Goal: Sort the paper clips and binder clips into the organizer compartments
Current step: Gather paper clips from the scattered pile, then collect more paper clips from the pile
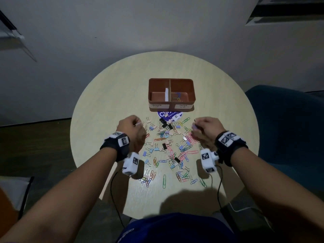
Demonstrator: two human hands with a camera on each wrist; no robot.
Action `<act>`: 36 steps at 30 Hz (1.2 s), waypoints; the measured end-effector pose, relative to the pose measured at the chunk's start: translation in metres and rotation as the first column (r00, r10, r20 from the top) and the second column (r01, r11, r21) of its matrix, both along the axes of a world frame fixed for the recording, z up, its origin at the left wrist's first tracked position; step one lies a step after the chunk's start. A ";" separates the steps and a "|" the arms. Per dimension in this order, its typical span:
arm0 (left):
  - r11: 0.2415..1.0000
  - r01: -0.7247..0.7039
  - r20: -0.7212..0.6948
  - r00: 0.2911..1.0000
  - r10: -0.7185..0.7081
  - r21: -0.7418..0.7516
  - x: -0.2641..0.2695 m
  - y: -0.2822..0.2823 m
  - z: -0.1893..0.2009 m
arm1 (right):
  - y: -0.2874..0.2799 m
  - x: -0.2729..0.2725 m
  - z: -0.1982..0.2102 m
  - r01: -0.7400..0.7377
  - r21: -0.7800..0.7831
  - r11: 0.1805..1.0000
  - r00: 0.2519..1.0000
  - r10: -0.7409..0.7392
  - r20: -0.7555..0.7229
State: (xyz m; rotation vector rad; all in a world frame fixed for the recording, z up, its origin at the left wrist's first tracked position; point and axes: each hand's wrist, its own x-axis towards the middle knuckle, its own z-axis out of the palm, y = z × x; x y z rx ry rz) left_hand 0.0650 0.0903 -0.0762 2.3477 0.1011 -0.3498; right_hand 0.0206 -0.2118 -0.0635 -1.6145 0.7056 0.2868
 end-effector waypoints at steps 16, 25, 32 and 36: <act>0.965 0.198 0.177 0.957 -0.228 0.172 0.120 -0.139 0.054 | -0.006 0.102 0.022 -0.061 -0.312 0.948 0.991 0.094 0.092; 0.970 0.177 0.057 0.980 -0.188 0.170 0.053 -0.097 0.009 | -0.022 0.010 -0.043 -0.112 -0.176 0.978 0.994 0.109 -0.025; 0.976 0.160 -0.078 0.986 -0.150 0.149 -0.011 -0.038 -0.023 | -0.014 -0.040 -0.059 -0.396 -0.431 0.811 0.916 0.381 -0.123; 0.960 0.195 -0.136 0.976 -0.170 0.199 -0.038 0.002 -0.044 | -0.007 -0.060 -0.066 -0.523 -0.520 0.675 0.843 0.501 -0.196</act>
